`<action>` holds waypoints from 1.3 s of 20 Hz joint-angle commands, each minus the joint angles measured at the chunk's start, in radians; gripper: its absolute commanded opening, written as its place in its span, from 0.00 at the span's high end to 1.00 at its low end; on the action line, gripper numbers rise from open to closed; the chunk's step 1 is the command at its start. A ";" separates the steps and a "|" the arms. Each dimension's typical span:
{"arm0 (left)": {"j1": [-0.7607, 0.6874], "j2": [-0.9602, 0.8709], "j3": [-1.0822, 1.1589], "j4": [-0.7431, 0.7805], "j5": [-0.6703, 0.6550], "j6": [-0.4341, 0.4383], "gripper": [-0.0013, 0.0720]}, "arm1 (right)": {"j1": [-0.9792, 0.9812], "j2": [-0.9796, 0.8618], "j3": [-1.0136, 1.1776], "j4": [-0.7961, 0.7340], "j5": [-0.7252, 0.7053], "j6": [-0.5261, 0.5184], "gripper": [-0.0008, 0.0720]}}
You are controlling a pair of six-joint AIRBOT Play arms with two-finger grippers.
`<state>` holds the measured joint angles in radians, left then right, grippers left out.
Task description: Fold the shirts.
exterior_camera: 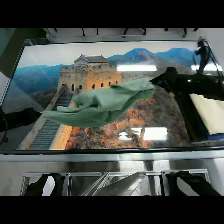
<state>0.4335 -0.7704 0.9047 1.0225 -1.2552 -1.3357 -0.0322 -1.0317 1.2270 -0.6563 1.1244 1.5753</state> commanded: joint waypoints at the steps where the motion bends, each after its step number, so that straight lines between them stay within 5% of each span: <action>1: -0.001 0.045 0.114 0.069 -0.052 -0.046 0.97 | -0.087 0.082 0.001 -0.067 0.040 0.023 0.96; 9: -0.087 0.237 0.356 0.142 -0.109 -0.064 0.97 | -0.095 0.314 0.004 -0.111 0.043 0.018 0.96; 15: -0.163 0.123 0.712 0.315 -0.242 -0.107 0.97 | -0.095 0.380 0.080 -0.154 0.020 -0.058 0.96; 19: -0.290 0.002 0.713 0.489 -0.422 -0.140 0.97 | -0.095 0.396 0.127 -0.226 -0.061 -0.057 0.96; 26: -0.371 -0.402 0.505 0.492 -0.153 -0.037 0.97 | -0.095 0.290 -0.036 -0.234 0.163 -0.003 0.96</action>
<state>0.0944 -1.0046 1.4616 1.4979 -1.5063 -1.4315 -0.1268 -0.7097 1.2800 -0.8742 1.2140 1.5471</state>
